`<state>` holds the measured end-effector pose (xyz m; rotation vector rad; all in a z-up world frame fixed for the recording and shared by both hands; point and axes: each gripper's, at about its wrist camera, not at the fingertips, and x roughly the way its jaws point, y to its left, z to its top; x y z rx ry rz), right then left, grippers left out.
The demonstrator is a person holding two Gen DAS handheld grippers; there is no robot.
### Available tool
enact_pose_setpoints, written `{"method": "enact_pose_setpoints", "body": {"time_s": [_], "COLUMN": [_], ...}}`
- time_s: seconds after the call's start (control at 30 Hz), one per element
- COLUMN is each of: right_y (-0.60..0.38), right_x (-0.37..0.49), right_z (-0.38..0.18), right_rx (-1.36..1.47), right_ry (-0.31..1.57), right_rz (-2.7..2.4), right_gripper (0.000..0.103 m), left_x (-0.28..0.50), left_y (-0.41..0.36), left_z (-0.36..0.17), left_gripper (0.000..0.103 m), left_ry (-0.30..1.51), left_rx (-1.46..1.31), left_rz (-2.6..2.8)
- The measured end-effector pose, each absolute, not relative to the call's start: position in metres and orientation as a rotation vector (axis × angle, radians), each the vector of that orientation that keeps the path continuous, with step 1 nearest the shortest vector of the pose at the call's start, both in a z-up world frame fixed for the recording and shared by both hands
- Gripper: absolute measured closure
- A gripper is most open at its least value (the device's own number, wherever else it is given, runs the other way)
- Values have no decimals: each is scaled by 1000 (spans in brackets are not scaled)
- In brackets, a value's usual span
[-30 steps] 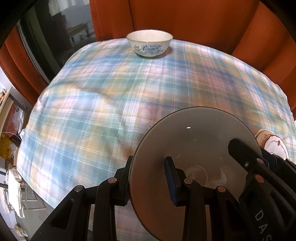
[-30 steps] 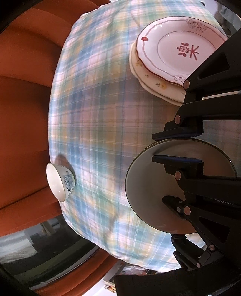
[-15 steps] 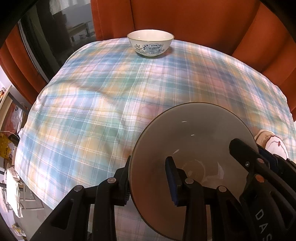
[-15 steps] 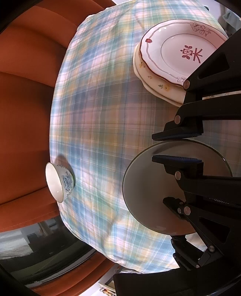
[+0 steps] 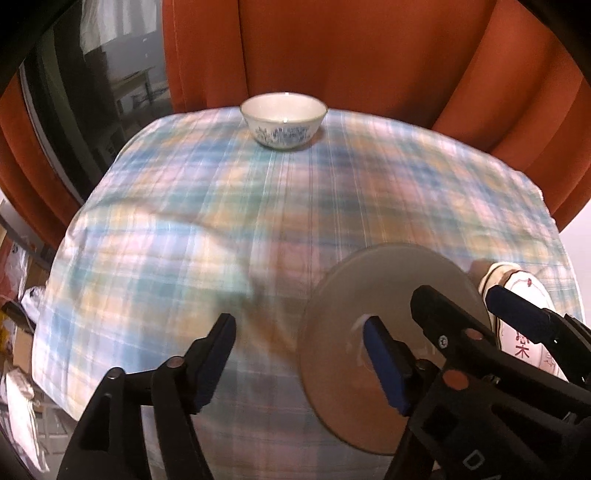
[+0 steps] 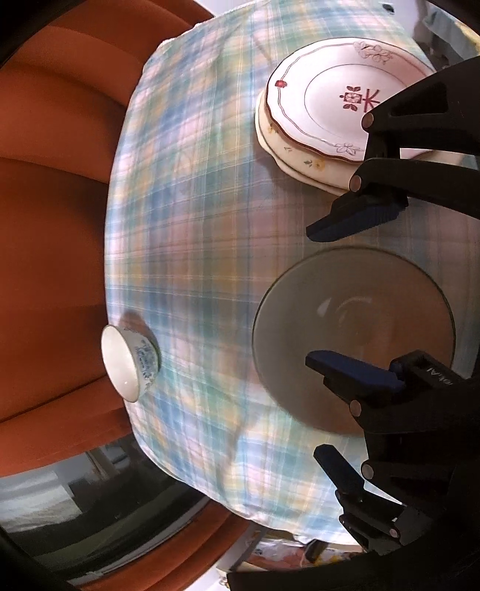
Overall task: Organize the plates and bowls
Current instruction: 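Move both grippers over the nested white bowls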
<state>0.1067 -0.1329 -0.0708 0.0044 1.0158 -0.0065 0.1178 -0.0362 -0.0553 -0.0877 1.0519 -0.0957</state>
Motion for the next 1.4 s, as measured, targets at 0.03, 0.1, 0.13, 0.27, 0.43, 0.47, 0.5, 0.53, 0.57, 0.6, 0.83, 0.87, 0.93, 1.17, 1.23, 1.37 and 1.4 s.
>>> {"method": "enact_pose_setpoints", "body": {"time_s": [0.03,0.1,0.13,0.27,0.43,0.47,0.5,0.53,0.57,0.6,0.83,0.87,0.93,1.17,1.23,1.37,1.4], "right_y": [-129,-122,-117,-95,-67,-62,-57,-53,-48,-44,-28,-27,-27,-36,-40,-47,-49], "right_x": [106,105,105,106,110,111,113,114,116,118,141,145,156,203,217,253,262], "right_z": [-68,-63,-61,-48,-32,-29,-26,-24,-21,-20,-8,-6,-2,4,4,1,-1], "right_rx": [1,3,8,8,14,15,15,16,18,20,17,16,13,10,14,12,19], "right_ry": [1003,990,986,966,933,924,916,911,904,899,877,876,872,851,858,854,855], "right_rz": [-19,-41,-50,-71,-89,-94,-99,-103,-109,-112,-140,-142,-141,-112,-97,-55,-41], "right_gripper": [33,30,30,30,28,27,27,27,26,26,25,24,24,20,19,19,19], "left_x": [118,120,121,125,133,135,138,141,143,146,174,179,192,236,251,279,287], "left_y": [-33,-23,-18,2,27,33,37,41,43,46,56,55,55,46,43,42,41], "left_z": [-53,-47,-44,-30,-14,-11,-9,-6,-5,-3,7,9,10,14,13,7,5], "left_gripper": [28,28,28,28,28,28,28,28,28,28,28,28,28,28,28,28,28], "left_ry": [1048,1041,1035,1010,968,961,955,949,945,940,925,921,913,904,899,903,907], "left_rx": [-84,-76,-76,-68,-46,-44,-41,-38,-34,-31,-33,-34,-38,-32,-33,-42,-51], "left_rz": [-101,-114,-121,-142,-162,-166,-169,-170,-171,-172,-171,-169,-164,-95,-75,-44,-45]}}
